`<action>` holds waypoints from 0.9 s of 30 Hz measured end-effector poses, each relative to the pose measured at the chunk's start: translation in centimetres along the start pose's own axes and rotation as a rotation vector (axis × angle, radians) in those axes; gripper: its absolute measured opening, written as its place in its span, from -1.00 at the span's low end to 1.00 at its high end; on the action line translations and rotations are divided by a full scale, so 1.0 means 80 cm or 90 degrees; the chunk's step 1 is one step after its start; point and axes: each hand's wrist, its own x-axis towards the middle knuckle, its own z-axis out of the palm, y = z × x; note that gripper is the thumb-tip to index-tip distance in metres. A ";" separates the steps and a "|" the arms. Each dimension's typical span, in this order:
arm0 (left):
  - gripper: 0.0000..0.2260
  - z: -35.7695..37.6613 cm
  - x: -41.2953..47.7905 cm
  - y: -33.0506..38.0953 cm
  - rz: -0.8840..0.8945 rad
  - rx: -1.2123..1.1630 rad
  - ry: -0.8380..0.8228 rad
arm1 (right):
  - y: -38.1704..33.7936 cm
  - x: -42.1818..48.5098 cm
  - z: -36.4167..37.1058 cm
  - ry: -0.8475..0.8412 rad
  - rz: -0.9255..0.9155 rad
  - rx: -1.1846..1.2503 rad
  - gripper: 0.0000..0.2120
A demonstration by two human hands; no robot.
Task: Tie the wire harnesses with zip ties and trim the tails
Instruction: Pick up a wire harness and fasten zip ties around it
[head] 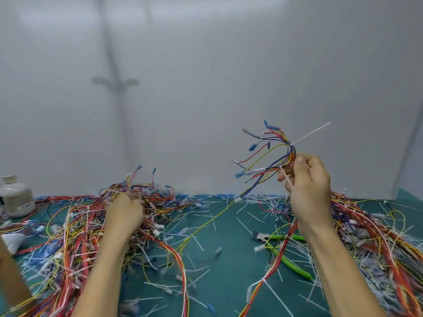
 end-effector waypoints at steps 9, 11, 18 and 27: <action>-0.78 -0.012 0.014 -0.004 -0.102 -0.255 0.038 | -0.002 0.013 -0.020 0.016 -0.023 0.064 -0.81; -0.84 -0.014 0.000 0.012 -0.189 -0.469 -0.048 | -0.004 0.010 -0.015 -0.015 -0.040 0.081 -0.82; -0.64 -0.040 -0.048 0.040 0.083 0.335 0.025 | -0.014 0.006 -0.012 -0.076 -0.066 0.136 -0.82; -0.75 0.041 -0.110 0.095 0.398 0.043 -0.585 | -0.020 0.001 -0.007 -0.077 -0.064 0.131 -0.80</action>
